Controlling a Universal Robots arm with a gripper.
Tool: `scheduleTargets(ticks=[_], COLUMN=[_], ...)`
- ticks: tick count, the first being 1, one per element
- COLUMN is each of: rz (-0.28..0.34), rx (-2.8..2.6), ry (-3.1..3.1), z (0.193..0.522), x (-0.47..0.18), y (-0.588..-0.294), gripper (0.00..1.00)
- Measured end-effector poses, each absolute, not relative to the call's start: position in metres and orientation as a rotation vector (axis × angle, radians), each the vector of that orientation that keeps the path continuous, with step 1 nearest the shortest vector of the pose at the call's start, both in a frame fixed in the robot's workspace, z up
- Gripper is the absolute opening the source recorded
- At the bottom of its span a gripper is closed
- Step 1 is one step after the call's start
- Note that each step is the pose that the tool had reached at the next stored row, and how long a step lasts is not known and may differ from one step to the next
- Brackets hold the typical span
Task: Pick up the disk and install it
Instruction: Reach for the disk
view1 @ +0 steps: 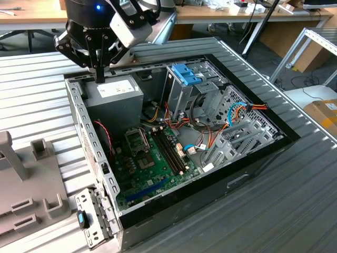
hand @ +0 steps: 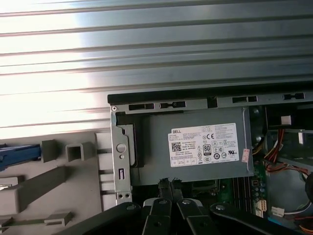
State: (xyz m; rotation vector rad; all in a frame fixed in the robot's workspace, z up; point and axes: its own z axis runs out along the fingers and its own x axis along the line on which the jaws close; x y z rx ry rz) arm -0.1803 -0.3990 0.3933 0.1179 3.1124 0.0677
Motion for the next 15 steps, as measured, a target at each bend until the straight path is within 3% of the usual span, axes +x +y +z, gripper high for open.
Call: scheduleTargets(ticks=[15], rz=[0.068], rx=[0.118], ry=[3.112], z=[0.393], x=[-0.197], y=[-0.399], gripper=[0.11])
